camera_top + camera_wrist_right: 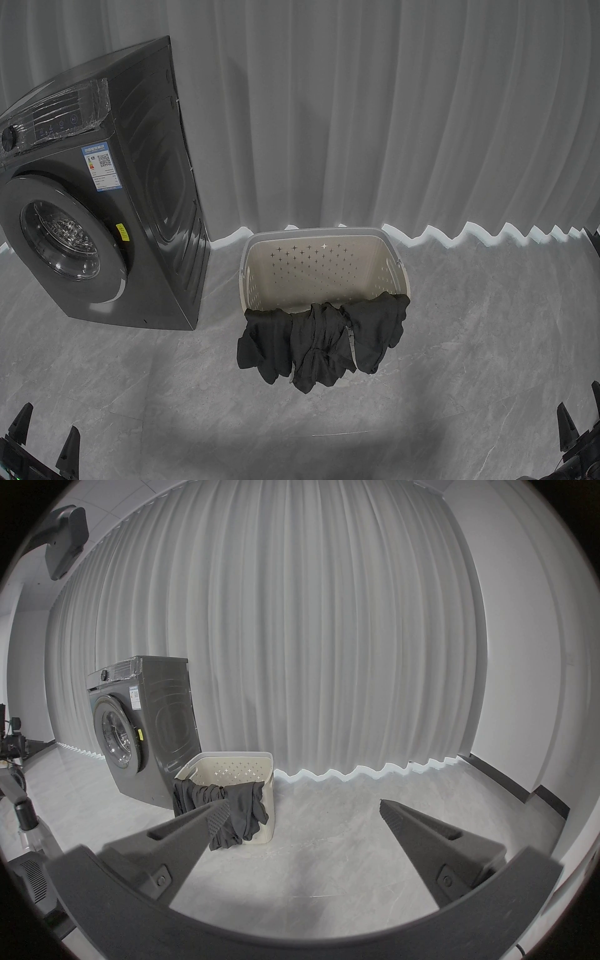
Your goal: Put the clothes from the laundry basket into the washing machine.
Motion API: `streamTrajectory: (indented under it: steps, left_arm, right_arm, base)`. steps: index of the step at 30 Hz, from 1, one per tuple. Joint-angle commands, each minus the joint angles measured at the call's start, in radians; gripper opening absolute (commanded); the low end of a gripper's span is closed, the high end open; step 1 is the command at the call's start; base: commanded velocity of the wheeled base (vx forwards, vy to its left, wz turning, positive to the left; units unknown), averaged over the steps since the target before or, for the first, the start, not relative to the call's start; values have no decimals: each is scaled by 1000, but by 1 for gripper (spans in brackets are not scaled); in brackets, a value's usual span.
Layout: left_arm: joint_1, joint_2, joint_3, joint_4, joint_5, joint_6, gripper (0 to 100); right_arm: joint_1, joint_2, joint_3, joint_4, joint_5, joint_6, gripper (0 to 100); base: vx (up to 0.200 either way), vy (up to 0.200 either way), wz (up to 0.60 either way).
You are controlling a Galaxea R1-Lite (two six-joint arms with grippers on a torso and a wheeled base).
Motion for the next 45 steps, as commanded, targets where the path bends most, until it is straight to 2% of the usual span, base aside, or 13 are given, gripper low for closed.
streamTrajectory:
  steps: [1,7,16,25,31,40,45]
  left_arm:
    - [1,-17,16,0,0,1,100]
    - [-1,-17,16,0,0,-1,100]
    - [-1,-17,16,0,0,-1,100]
    - [-1,-17,16,0,-3,-1,100]
    - [-1,-17,16,0,-1,-1,100]
    - [-1,-17,16,0,-3,-2,100]
    - [-1,-17,16,0,-1,-1,100]
  right_arm:
    - [-1,-16,18,0,0,0,100]
    - [-1,-16,18,-1,0,0,100]
    - [1,-16,18,-1,0,0,100]
    - [-1,-16,18,-1,0,0,100]
    - [1,-16,18,0,0,0,100]
    - [1,-16,18,0,0,0,100]
    - [1,-16,18,0,2,0,100]
  base:
    - [0,0,0]
    - [0,0,0]
    - [200,0,0]
    - [0,0,0]
    - [200,0,0]
    - [0,0,0]
    - [200,0,0]
